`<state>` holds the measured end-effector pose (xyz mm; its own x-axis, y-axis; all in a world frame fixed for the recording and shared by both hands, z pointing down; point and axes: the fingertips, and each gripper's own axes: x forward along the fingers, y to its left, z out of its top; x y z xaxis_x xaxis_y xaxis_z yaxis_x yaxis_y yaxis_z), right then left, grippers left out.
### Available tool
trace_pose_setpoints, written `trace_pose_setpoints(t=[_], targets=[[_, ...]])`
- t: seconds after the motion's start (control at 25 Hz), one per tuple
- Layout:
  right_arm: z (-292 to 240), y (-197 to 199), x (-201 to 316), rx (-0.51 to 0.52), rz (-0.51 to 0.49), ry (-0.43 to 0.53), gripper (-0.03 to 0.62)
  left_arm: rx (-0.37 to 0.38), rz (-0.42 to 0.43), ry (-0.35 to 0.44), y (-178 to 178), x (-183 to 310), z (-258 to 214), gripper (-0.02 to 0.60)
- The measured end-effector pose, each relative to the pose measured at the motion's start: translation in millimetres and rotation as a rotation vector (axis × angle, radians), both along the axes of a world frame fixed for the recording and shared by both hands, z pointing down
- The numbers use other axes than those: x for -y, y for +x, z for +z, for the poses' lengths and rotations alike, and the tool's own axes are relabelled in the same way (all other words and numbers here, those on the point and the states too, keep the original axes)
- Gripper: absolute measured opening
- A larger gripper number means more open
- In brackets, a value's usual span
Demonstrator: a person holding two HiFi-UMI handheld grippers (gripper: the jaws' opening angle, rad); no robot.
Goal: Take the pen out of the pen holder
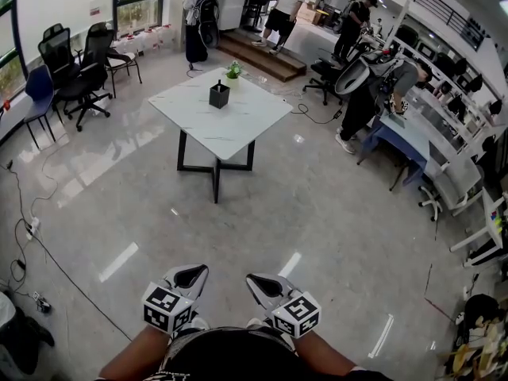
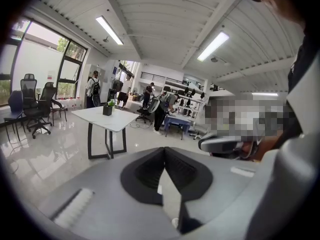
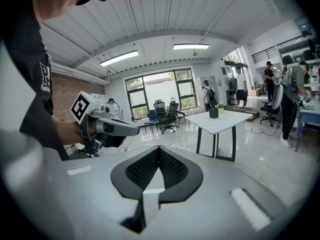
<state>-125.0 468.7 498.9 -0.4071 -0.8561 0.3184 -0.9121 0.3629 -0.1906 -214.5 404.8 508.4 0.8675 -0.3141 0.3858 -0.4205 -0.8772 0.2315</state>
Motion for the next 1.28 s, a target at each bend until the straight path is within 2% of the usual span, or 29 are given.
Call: trace_pose_setpoints(t=[0.56,1.04,1.28], targets=[[18.3,-57.0,17.1,0.03,0.045,-0.043,0.0,0.034,0.046,-0.038,-53.8,16.5,23.3,0.057],[20.9,-40.5,53.9,0.028,0.061,-0.037,0.0,0.011,0.05,-0.049,-39.8,42.5,30.7,0.057],[13.1,-10.7,102.3,0.046,0.068,-0.007,0.0,0.023,0.004,-0.038,-28.3,90.1,25.4,0.057]])
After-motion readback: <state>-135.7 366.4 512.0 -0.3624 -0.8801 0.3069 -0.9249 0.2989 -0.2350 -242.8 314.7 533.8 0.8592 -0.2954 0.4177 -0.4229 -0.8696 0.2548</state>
